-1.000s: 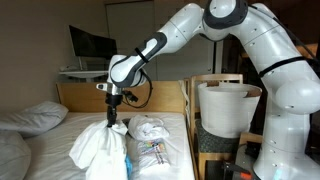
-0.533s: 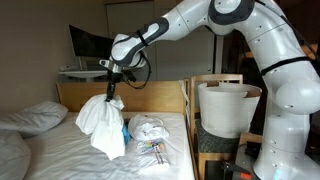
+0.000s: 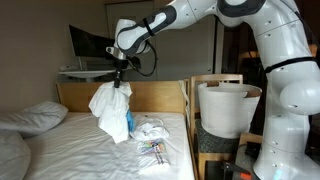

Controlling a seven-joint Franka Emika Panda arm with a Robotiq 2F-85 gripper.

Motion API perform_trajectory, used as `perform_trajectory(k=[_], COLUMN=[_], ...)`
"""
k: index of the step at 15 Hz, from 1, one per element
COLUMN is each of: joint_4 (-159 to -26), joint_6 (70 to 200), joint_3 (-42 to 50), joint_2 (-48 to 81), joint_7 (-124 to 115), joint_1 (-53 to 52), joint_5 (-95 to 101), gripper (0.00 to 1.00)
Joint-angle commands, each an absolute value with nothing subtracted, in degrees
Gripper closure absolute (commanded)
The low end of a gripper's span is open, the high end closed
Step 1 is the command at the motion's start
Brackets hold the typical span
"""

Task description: Put the clothes on the bed in the laundry hamper

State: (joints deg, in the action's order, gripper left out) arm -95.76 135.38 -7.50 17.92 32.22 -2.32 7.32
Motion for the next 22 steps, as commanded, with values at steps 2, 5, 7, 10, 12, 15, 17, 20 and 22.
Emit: perform_trajectory(k=[2, 5, 7, 10, 12, 15, 17, 20, 22], joint_4=[-101.98, -101.74, -101.04, -101.25, -101.25, -101.44, -101.64, -101.63, -101.0], joint_6=[128.42, 127.77, 128.18, 128.18, 128.18, 127.57, 126.42, 124.57, 122.58], joint_3=[-4.67, -6.9, -6.45, -7.05, -6.92, -6.07, -5.04, -2.65, -0.93], joint_2=[12.26, 14.47, 15.23, 15.69, 15.69, 15.49, 13.76, 9.68, 7.3], joint_7=[18.51, 16.52, 18.47, 17.29, 17.29, 17.55, 18.78, 21.08, 22.47], joint_1=[-4.5, -6.51, -5.68, -7.04, -6.87, -6.11, -4.65, -1.58, 0.22], joint_5=[12.06, 10.94, 10.55, 10.59, 10.59, 10.76, 10.02, 10.19, 10.89], gripper=[0.9, 0.91, 0.85, 0.85, 0.85, 0.91, 0.91, 0.91, 0.91])
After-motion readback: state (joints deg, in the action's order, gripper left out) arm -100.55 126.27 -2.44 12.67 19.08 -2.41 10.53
